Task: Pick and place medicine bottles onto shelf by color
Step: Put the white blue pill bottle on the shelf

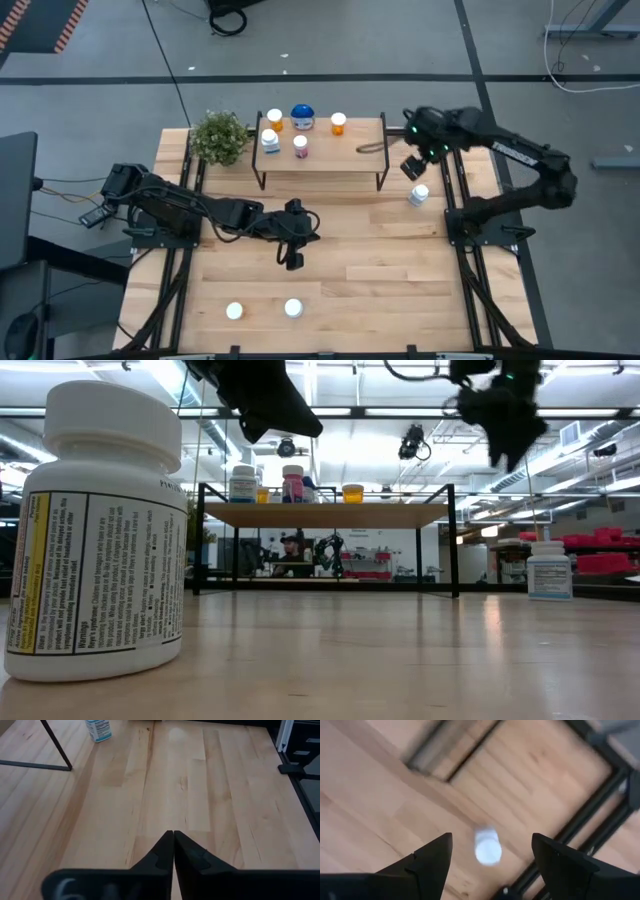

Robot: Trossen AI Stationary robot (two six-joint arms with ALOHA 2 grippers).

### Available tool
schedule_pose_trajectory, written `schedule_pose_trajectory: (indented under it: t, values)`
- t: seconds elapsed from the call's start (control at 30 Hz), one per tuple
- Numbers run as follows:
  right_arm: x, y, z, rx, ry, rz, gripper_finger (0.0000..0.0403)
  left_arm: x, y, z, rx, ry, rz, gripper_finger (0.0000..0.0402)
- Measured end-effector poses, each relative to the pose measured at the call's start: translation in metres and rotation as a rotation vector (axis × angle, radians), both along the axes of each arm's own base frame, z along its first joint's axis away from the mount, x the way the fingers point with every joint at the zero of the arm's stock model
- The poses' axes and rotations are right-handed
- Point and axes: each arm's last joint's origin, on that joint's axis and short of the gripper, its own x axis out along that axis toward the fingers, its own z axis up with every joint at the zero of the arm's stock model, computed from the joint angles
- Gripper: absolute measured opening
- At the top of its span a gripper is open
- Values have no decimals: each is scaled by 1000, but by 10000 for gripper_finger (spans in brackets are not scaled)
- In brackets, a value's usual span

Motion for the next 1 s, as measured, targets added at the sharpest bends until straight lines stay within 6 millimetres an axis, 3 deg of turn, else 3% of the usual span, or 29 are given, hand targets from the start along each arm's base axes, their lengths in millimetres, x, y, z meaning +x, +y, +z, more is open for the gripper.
schedule_pose_trajectory:
  t: [0.17, 0.47, 1.0]
  values:
    - [-21, 16, -30, 48, -10, -58, 282, 0, 0, 0, 6, 0, -3, 16]
    - [-21, 29, -81, 141, 83, -34, 282, 0, 1, 0, 6, -1, -1, 16]
    - [-24, 25, -121, 102, 116, -81, 282, 0, 1, 0, 6, 1, -2, 16]
